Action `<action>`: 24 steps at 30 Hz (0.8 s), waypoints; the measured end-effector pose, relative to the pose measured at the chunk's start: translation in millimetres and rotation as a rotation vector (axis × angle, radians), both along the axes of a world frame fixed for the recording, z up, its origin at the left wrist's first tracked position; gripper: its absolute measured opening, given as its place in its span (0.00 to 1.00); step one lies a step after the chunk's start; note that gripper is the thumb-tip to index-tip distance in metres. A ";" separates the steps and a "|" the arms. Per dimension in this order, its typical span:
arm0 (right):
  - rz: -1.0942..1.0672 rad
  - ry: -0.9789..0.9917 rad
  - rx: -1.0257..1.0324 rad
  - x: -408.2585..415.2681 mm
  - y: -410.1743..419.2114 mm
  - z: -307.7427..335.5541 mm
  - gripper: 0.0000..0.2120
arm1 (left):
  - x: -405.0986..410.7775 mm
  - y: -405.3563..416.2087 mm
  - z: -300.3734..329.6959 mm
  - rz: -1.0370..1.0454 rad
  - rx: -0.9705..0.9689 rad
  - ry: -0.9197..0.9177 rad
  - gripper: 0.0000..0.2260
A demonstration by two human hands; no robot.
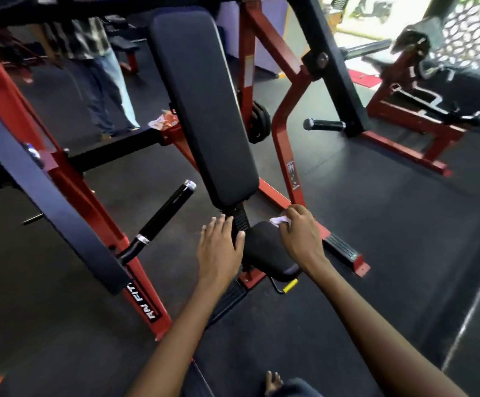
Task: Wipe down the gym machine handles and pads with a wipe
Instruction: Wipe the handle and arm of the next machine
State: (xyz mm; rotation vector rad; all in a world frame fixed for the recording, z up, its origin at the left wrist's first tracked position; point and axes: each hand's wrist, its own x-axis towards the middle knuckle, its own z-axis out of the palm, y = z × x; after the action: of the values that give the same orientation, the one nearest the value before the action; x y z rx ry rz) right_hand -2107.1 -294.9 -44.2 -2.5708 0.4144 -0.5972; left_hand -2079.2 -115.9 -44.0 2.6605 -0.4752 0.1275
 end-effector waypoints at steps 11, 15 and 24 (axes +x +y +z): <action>-0.139 -0.055 0.062 -5.4 -136.6 -6.5 0.05 | 11.9 -147.3 -14.3 -0.165 -0.066 0.045 0.22; -0.145 -0.050 0.087 16.7 -193.5 -5.5 0.05 | 36.7 -203.7 -7.7 -0.169 -0.082 0.017 0.23; -0.130 -0.052 0.164 94.0 -285.9 -4.1 0.06 | 122.5 -283.7 3.8 -0.203 -0.022 -0.040 0.25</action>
State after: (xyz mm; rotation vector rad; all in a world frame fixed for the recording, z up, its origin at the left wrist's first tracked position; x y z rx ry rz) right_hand -2013.1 -580.8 -48.3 -2.3808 0.5909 -0.6469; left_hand -1956.7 -399.6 -40.2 2.5750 -0.7480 0.1231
